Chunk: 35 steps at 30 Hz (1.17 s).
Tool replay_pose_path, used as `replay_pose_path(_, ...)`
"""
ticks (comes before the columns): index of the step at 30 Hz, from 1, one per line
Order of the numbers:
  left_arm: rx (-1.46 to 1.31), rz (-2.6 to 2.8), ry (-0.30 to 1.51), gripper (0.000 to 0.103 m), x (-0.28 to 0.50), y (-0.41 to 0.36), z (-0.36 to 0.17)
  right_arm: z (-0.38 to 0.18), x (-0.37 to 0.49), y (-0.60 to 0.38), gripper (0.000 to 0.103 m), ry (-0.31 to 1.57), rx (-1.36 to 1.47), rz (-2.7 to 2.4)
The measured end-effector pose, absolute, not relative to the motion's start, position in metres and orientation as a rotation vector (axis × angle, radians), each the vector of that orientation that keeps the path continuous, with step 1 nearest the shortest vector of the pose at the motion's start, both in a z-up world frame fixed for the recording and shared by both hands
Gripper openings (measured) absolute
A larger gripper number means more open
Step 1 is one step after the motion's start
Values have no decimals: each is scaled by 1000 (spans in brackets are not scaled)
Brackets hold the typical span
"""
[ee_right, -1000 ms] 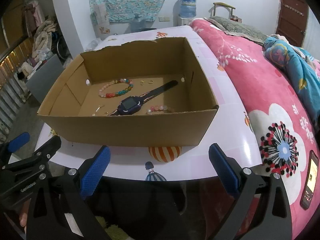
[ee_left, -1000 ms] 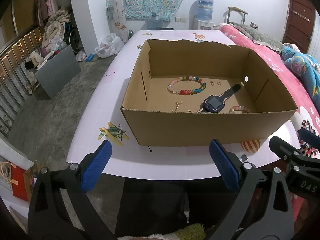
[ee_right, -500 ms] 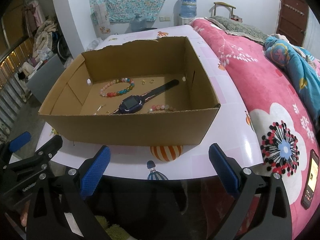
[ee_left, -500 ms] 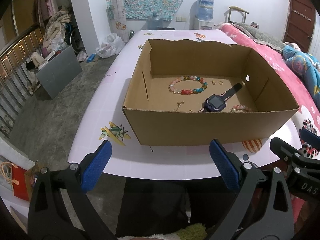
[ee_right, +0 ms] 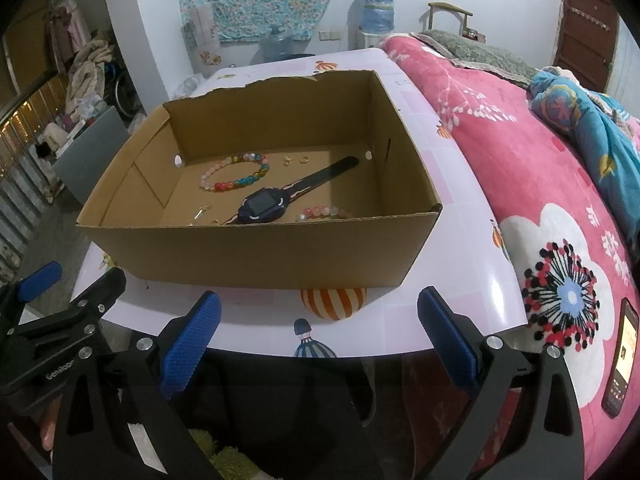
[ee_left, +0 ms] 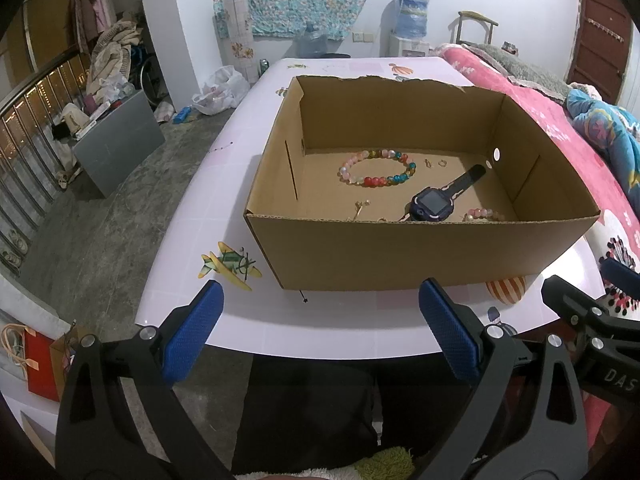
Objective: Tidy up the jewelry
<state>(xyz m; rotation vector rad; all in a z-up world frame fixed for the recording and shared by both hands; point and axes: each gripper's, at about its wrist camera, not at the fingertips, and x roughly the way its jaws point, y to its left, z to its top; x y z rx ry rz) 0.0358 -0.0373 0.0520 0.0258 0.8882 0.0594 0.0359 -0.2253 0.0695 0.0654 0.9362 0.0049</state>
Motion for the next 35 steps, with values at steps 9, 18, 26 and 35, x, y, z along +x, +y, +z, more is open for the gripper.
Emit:
replay_pose_path(9, 25, 60, 890, 95, 36, -37, 51, 70, 36, -225, 96, 937, 66, 6)
replay_pose_path(18, 25, 59, 890, 95, 36, -36, 51, 70, 36, -226, 96, 937, 65, 6)
replay_pose_path(26, 25, 60, 890, 95, 36, -37, 52, 70, 37, -226, 96, 939, 66, 5)
replay_pose_path(35, 13, 55, 903, 95, 38, -38, 47, 69, 37, -227, 96, 940, 67, 5)
